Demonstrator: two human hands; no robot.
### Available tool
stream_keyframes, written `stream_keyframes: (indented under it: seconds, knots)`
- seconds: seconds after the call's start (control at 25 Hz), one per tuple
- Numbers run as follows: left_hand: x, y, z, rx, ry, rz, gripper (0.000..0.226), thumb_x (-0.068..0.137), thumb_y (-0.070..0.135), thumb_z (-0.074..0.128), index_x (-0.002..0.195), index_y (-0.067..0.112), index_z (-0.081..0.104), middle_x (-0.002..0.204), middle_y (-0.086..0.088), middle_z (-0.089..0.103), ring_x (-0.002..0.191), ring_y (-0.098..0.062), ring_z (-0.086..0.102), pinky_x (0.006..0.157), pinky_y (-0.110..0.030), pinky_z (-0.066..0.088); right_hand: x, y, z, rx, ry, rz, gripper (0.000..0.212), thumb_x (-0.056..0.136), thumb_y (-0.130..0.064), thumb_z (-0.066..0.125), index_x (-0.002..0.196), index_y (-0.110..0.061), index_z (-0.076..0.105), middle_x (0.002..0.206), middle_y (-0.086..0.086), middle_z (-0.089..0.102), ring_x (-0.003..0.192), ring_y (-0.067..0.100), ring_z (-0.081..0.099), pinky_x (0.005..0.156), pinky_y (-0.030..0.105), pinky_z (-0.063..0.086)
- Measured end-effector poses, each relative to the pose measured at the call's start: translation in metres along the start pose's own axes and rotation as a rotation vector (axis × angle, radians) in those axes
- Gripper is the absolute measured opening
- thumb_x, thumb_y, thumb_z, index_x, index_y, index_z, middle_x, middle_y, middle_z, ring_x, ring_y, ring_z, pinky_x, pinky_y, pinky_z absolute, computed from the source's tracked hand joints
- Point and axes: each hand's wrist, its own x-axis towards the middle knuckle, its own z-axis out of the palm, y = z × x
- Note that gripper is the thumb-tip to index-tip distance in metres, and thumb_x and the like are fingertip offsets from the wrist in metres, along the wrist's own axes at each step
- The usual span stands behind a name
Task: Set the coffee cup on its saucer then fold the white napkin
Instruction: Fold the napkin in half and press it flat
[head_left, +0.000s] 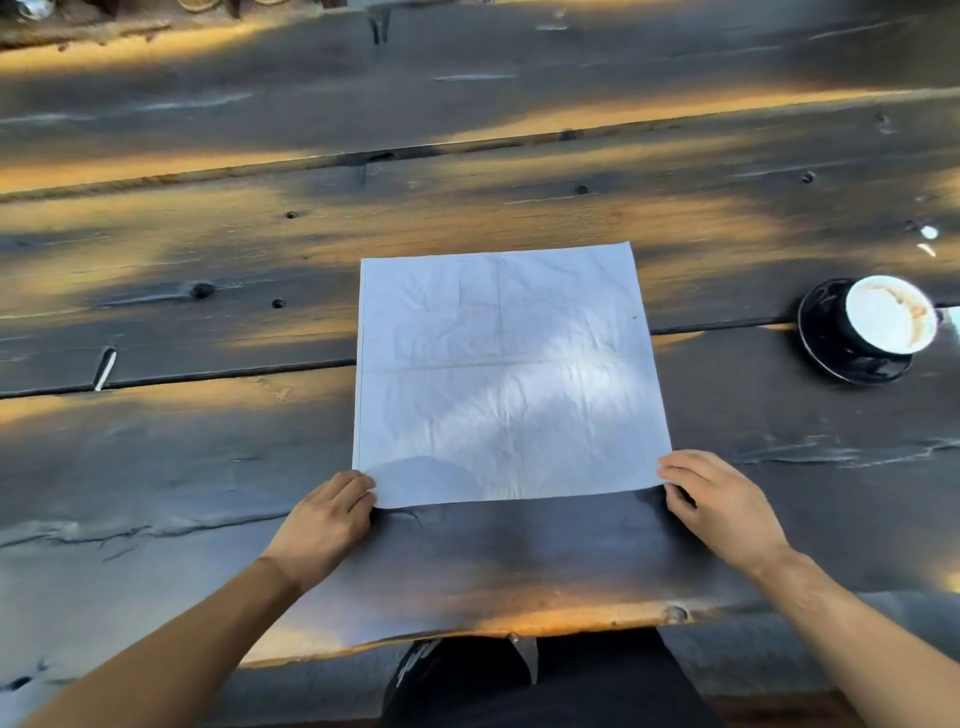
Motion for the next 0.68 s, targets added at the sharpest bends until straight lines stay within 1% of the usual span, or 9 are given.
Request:
stream_keyframes:
  seconds: [0.08,0.12,0.2,0.28,0.4,0.44,0.52,0.6,0.68]
  knots:
    - [0.003,0.001,-0.006,0.006,-0.056,-0.037,0.016,0.091,0.009,0.048,0.091,0.005,0.063,0.099,-0.014,0.06,0.085,-0.035,0.057,0.074,-0.043,0.053,0.0,0.004,0.001,-0.005,-0.045,-0.001,0.03,0.07,0.007,0.076,0.091,-0.013,0.078,0.107,-0.003,0.073,0.1,0.018,0.069,0.078,0.034,0.062]
    - [0.005,0.001,-0.01,0.01,-0.068,-0.057,0.011,0.087,0.007,0.047,0.088,0.008,0.058,0.093,-0.012,0.057,0.079,-0.033,0.053,0.068,-0.042,0.051,0.0,0.005,0.0,-0.006,-0.07,-0.02,0.034,0.066,0.01,0.078,0.091,-0.013,0.078,0.107,-0.003,0.073,0.101,0.016,0.067,0.078,0.033,0.062]
    - [0.009,0.004,-0.017,-0.006,-0.075,-0.118,0.007,0.083,0.008,0.046,0.084,0.013,0.05,0.085,-0.009,0.054,0.072,-0.031,0.05,0.061,-0.038,0.046,0.003,0.006,-0.003,-0.01,-0.105,-0.046,0.035,0.064,0.011,0.079,0.09,-0.012,0.078,0.107,-0.003,0.072,0.104,0.012,0.06,0.076,0.031,0.062]
    - [0.013,0.008,-0.021,-0.038,-0.069,-0.197,0.007,0.085,0.014,0.045,0.087,0.015,0.051,0.082,-0.006,0.056,0.07,-0.031,0.053,0.063,-0.036,0.042,0.007,0.006,-0.005,-0.009,-0.133,-0.017,0.027,0.071,0.004,0.078,0.091,-0.014,0.078,0.106,-0.005,0.072,0.104,0.008,0.055,0.076,0.029,0.061]
    - [0.017,0.012,-0.023,-0.14,-0.026,-0.358,0.023,0.087,0.02,0.045,0.091,0.009,0.064,0.08,-0.004,0.062,0.073,-0.028,0.057,0.068,-0.031,0.041,0.015,0.0,-0.015,0.11,-0.23,0.088,0.018,0.086,-0.007,0.068,0.097,-0.02,0.074,0.105,-0.012,0.068,0.105,0.007,0.056,0.085,0.028,0.054]
    - [0.018,0.015,-0.027,-0.195,-0.002,-0.436,0.024,0.088,0.019,0.048,0.091,0.008,0.068,0.08,-0.004,0.064,0.076,-0.026,0.058,0.068,-0.031,0.044,0.018,-0.001,-0.019,0.181,-0.26,0.143,0.017,0.09,-0.009,0.064,0.099,-0.021,0.073,0.103,-0.014,0.067,0.104,0.008,0.057,0.087,0.026,0.049]
    - [0.023,0.023,-0.043,-0.33,0.021,-0.621,0.015,0.09,0.015,0.057,0.091,0.009,0.071,0.082,-0.002,0.066,0.082,-0.023,0.059,0.068,-0.033,0.047,0.021,-0.004,-0.029,0.322,-0.266,0.308,0.018,0.095,-0.012,0.06,0.103,-0.023,0.073,0.102,-0.014,0.068,0.1,0.009,0.059,0.087,0.026,0.045]
    - [0.028,0.033,-0.062,-0.493,0.043,-0.83,0.008,0.094,0.014,0.062,0.091,0.015,0.07,0.087,0.001,0.065,0.086,-0.021,0.059,0.072,-0.033,0.044,0.022,-0.01,-0.041,0.478,-0.225,0.476,0.021,0.097,-0.013,0.059,0.104,-0.026,0.074,0.102,-0.012,0.069,0.096,0.011,0.061,0.087,0.026,0.044]
    - [0.031,0.039,-0.077,-0.653,0.09,-1.034,0.007,0.093,0.017,0.064,0.088,0.019,0.068,0.092,0.003,0.067,0.087,-0.02,0.061,0.074,-0.033,0.043,0.021,-0.016,-0.052,0.613,-0.196,0.584,0.022,0.099,-0.014,0.057,0.101,-0.029,0.072,0.097,-0.01,0.069,0.09,0.014,0.062,0.083,0.027,0.044]
